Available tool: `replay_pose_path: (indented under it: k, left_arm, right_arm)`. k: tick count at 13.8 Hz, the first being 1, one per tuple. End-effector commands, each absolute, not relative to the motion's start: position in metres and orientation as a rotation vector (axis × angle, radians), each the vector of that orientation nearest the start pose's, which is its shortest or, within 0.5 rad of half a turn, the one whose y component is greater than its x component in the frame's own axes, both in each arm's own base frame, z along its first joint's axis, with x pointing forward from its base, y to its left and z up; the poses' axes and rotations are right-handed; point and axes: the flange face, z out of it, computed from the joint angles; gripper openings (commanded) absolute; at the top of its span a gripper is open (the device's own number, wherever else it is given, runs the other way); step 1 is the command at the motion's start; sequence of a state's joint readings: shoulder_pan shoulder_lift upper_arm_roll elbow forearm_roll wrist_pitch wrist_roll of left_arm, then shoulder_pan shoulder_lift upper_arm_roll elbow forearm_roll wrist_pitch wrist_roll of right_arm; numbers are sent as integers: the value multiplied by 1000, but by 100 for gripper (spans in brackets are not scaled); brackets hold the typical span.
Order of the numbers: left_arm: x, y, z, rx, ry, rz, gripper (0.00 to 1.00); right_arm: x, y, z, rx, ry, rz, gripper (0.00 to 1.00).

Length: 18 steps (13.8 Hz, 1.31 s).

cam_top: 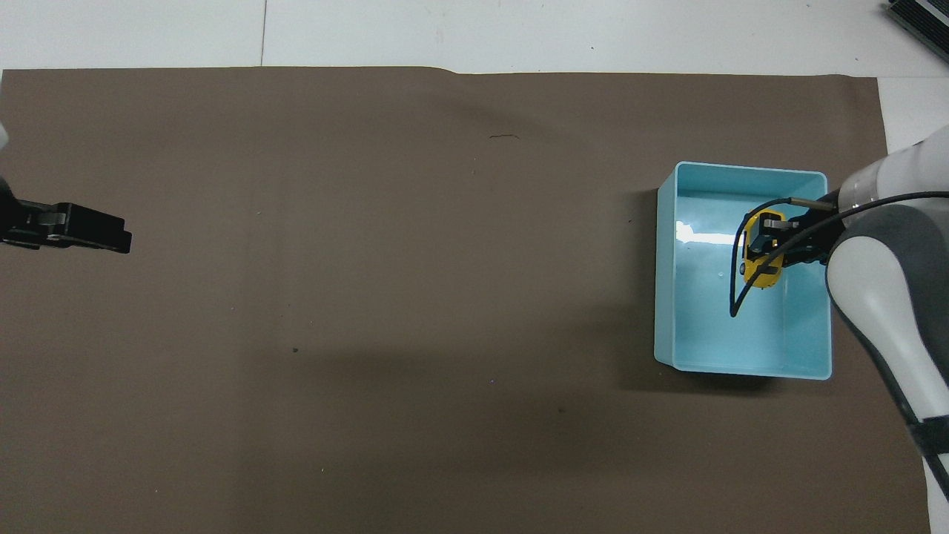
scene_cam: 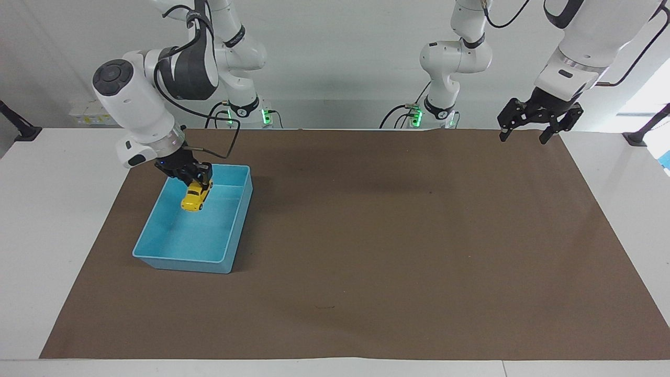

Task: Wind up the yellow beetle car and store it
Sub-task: 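Carry the held car with the right gripper into the blue box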

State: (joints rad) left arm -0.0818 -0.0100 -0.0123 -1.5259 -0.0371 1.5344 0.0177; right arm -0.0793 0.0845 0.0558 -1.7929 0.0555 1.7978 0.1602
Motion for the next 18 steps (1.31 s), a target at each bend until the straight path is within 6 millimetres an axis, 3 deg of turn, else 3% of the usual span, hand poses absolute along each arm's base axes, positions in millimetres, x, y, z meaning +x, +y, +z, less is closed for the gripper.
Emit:
replay_pose_path:
  k: [1,4,11,13,18]
  left_arm:
    - [539,-51,649,-3161,184,-25,100]
    - [539,-51,649,-3159,186,-23,100]
    - [539,-51,649,-3159,186,-23,100]
    - [539,-51,649,-3161,184,-23,100]
    - [539,-51,649,-3160,184,-23,100]
  right_arm:
    - [563,-23,492,-3068,189,140,0]
    - [553,-35,476,-3068,142,154,0]
    - [542,-37,418,-3074,159,110,0]
    - [539,-40,391,-3074,173,100,0]
    - [523,-42,346,-3062,135,37,0]
